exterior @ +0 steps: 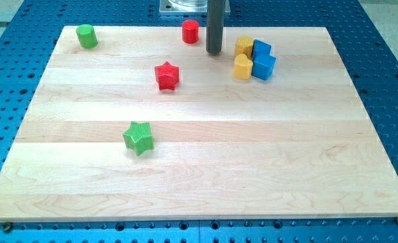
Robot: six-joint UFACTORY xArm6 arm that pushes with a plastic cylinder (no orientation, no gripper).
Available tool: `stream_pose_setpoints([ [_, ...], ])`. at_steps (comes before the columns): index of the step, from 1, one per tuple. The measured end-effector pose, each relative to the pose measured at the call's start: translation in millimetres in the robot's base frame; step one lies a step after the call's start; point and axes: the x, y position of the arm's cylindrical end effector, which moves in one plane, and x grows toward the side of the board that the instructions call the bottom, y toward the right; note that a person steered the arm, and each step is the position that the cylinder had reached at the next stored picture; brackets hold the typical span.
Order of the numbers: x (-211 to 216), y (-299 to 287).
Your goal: Push the red star diagonally to the green star
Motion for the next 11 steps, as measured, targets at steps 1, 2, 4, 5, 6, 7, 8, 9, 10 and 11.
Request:
stream_pose_setpoints([
  [1,44,0],
  [2,63,-11],
  [4,62,-100],
  [5,68,-157],
  [6,77,-186],
  [7,79,-209],
  [8,69,-211],
  [9,26,-208],
  [10,28,-232],
  [11,52,-256],
])
